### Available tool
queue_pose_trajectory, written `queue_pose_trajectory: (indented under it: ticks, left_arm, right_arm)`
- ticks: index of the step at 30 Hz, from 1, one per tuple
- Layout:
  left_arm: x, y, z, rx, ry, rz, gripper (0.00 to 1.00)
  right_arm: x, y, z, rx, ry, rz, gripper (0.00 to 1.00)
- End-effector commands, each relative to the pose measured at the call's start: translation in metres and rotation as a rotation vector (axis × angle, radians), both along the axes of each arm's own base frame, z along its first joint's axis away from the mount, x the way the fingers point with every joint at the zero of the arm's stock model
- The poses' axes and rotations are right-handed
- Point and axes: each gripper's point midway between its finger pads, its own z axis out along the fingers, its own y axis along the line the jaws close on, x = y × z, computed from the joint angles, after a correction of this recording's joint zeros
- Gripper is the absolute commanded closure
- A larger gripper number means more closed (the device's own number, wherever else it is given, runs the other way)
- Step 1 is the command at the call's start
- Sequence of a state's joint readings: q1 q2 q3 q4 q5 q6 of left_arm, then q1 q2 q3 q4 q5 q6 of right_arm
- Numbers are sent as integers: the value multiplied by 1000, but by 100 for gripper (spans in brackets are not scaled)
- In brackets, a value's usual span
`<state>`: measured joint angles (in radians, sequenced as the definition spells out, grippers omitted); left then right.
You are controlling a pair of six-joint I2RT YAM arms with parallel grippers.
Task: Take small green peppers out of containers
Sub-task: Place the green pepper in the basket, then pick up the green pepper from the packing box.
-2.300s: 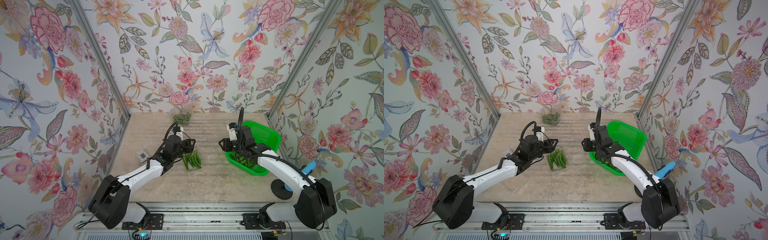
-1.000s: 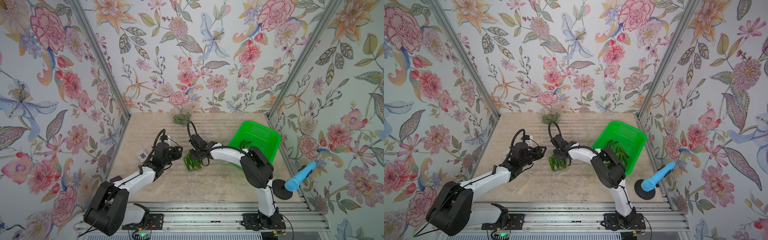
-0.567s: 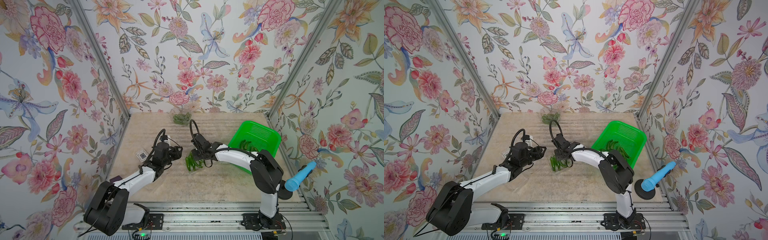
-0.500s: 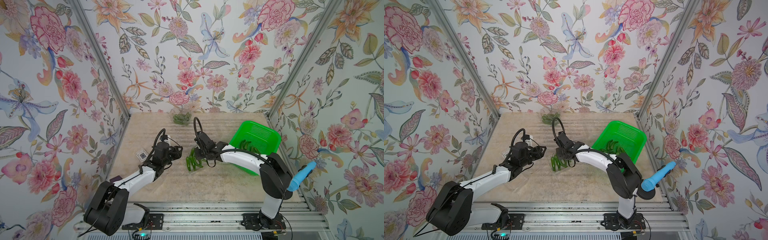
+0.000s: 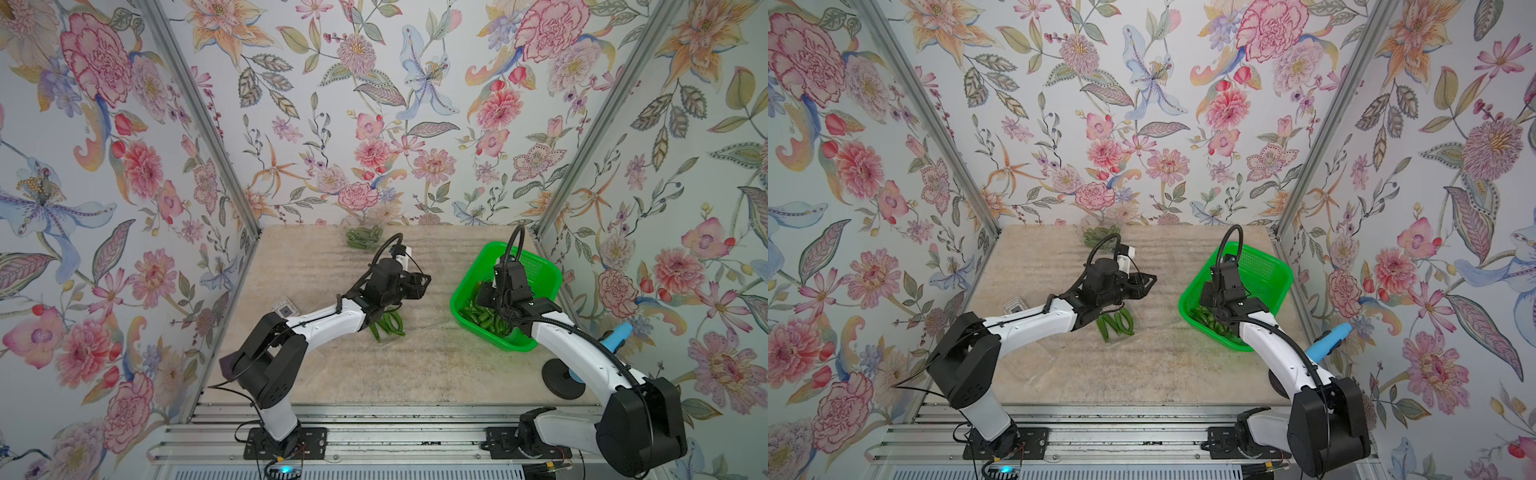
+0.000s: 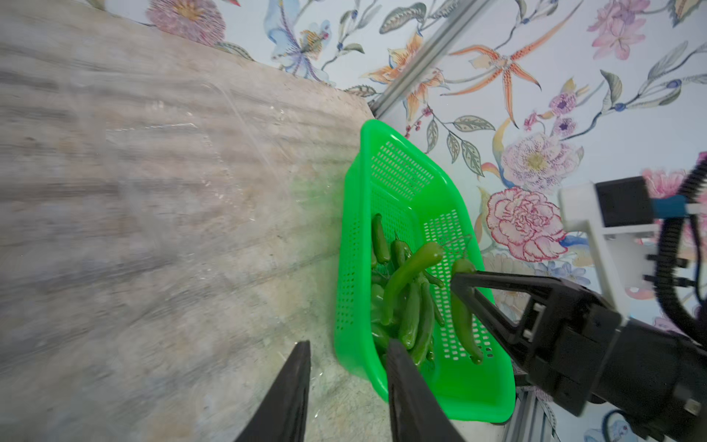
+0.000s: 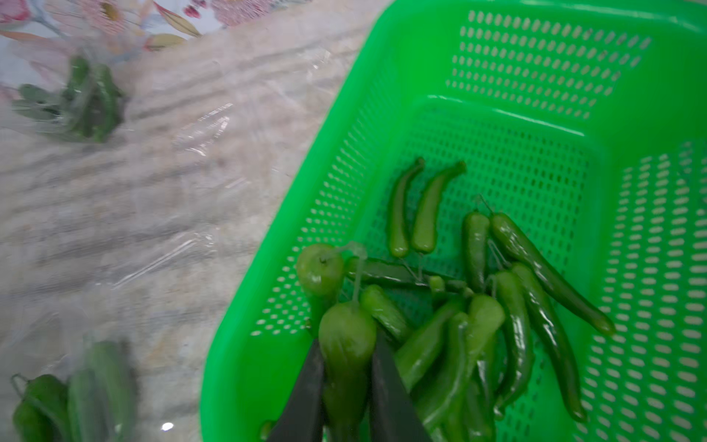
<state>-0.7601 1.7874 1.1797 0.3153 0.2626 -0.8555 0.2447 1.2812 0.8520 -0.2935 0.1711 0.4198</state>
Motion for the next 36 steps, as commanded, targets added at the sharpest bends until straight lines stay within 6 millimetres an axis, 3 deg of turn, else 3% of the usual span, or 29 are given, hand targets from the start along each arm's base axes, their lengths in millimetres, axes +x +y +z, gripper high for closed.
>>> queue_pose_trajectory:
  ticks: [1, 3, 6, 11, 14, 19, 24, 28, 32, 36]
  left_arm:
    - [-4, -37, -2, 1, -4, -90, 64]
    - [-3, -47, -8, 14, 5, -108, 65]
    - [-5, -44, -9, 25, 3, -106, 65]
    - [-3, 5, -4, 59, -18, -9, 64]
    - [-3, 49, -6, 65, 0, 77, 63]
    - [-6, 125, -12, 49, 28, 227, 62]
    - [-10, 173, -26, 52, 59, 319, 62]
    - [-15, 193, -31, 49, 69, 359, 61]
    - [-20, 205, -39, 52, 83, 381, 61]
    - [-22, 213, -45, 51, 94, 388, 61]
  right_arm:
    - [2, -12, -22, 64, 27, -14, 86]
    - [3, -17, -32, 72, 55, -21, 71]
    - [6, -14, -30, 70, 54, 4, 51]
    - [10, 14, 5, 67, -25, 120, 47]
    - [9, 53, 24, 76, -61, 250, 48]
    - [-1, 145, 31, 112, -26, 522, 53]
    - [-6, 224, 8, 116, 55, 679, 61]
    - [-14, 279, -16, 118, 129, 798, 64]
    - [-17, 307, -41, 107, 192, 838, 64]
    - [-13, 316, -64, 91, 231, 824, 65]
